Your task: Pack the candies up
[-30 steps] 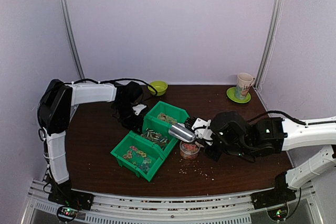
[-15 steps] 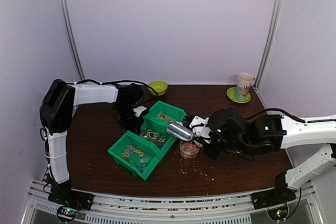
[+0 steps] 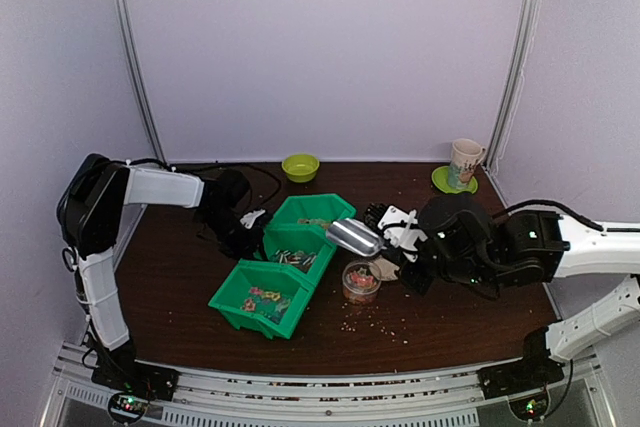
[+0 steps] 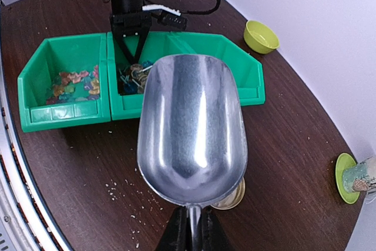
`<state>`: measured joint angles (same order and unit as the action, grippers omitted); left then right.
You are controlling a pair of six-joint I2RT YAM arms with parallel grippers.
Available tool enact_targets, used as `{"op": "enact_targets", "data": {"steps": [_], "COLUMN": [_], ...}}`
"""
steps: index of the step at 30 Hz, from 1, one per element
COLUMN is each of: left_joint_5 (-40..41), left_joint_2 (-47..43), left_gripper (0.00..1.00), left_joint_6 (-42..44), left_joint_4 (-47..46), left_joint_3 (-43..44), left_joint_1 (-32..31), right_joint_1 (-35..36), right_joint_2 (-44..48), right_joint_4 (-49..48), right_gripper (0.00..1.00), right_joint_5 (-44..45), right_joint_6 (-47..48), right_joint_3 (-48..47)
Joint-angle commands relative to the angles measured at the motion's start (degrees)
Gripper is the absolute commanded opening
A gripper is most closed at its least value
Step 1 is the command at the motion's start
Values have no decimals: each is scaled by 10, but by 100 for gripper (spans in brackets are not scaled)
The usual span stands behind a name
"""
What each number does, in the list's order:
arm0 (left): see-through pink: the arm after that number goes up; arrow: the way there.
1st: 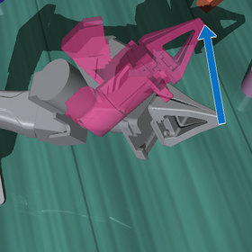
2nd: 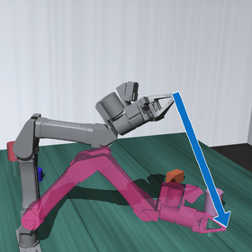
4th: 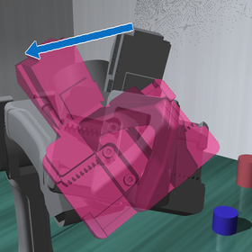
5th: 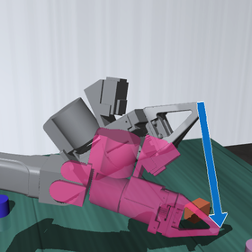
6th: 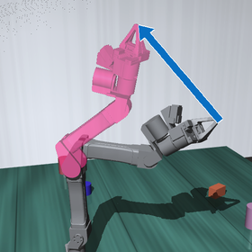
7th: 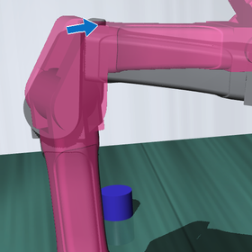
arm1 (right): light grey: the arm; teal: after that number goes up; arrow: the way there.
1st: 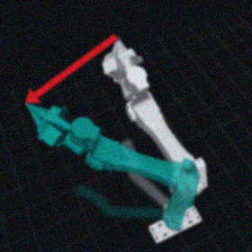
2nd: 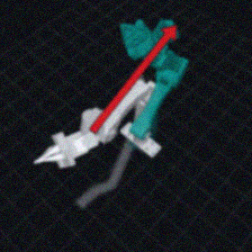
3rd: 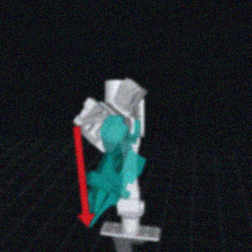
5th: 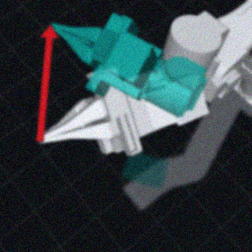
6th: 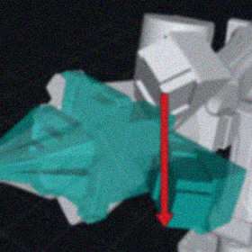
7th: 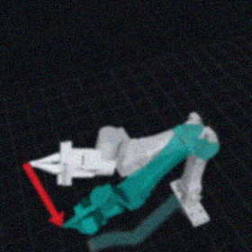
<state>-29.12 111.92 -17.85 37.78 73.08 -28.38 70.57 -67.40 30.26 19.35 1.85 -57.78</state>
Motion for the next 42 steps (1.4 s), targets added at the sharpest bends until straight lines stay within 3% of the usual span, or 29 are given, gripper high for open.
{"op": "enact_targets", "data": {"steps": [1,9,17,33,42], "left_joint_5": [-178,-266,-74,134,167], "left_joint_2": [-46,-75,-101,-160,-157], "left_gripper": [0,0,0,0,0], "left_joint_6": [-55,-141,-49,-12,-11], "left_joint_4": [-162,-316,-92,15,8], "left_joint_3": [-26,-83,-20,-61,-70], "left_joint_1": [1,1,0,-44,-57], "right_joint_1": [-4,-5,-4,24,38], "right_joint_2": [37,29,-33,-266,-418], "right_joint_4": [-8,16,103,295,417], "right_gripper": [0,0,0,0,0], "right_joint_5": [5,-7,-18,-34,3], "right_joint_6": [-11,-8,1,19,22], "right_joint_3": [-21,-48,-126,-338,-486]}}
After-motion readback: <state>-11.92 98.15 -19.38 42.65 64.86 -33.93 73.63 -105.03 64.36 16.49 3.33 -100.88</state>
